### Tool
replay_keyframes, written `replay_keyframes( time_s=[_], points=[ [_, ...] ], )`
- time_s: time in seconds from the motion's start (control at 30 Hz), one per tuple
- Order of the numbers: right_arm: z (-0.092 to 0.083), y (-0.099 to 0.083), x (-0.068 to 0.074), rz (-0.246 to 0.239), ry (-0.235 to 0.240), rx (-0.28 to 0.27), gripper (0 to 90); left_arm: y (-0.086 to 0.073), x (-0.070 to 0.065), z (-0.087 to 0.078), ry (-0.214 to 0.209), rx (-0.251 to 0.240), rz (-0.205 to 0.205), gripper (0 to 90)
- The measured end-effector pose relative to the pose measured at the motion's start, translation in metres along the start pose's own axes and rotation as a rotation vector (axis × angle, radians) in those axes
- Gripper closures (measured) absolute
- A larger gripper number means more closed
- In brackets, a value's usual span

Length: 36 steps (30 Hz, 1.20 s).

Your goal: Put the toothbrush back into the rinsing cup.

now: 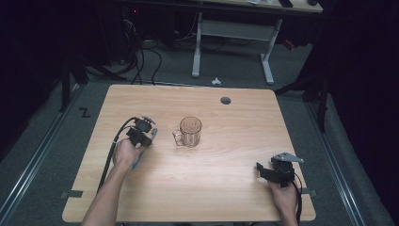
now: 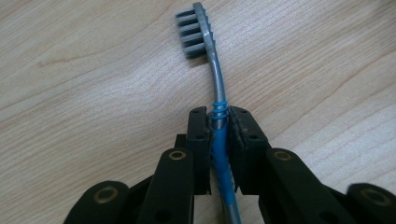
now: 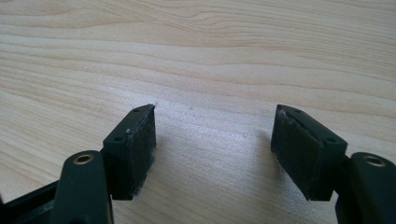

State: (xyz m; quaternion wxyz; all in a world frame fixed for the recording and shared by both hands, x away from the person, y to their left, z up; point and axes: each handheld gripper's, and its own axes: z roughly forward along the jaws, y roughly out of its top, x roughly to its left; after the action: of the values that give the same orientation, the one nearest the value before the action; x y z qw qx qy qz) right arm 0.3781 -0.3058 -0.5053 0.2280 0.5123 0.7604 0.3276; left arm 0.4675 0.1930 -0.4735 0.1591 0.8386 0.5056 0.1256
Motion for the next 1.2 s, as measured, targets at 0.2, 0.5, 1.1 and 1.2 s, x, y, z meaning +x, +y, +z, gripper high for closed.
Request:
replay_keyframes(
  time_s=[0.2, 0.5, 1.1, 1.2],
  points=[
    [0.000, 0.000, 0.000, 0.000, 0.001, 0.000, 31.2, 0.000, -0.001, -0.004, -0.012, -0.022, -0.004, 79.3],
    [0.000, 0.000, 0.000, -0.001, 0.002, -0.001, 31.2, 0.000, -0.003, -0.018, -0.028, -0.049, -0.001, 79.3],
    [0.000, 0.000, -0.001, 0.000, 0.003, -0.001, 31.2, 0.001, -0.009, -0.056, -0.066, -0.121, 0.013, 79.4],
    [0.000, 0.000, -0.001, 0.000, 0.003, -0.001, 31.2, 0.000, -0.010, -0.061, -0.078, -0.135, 0.015, 79.4]
  ],
)
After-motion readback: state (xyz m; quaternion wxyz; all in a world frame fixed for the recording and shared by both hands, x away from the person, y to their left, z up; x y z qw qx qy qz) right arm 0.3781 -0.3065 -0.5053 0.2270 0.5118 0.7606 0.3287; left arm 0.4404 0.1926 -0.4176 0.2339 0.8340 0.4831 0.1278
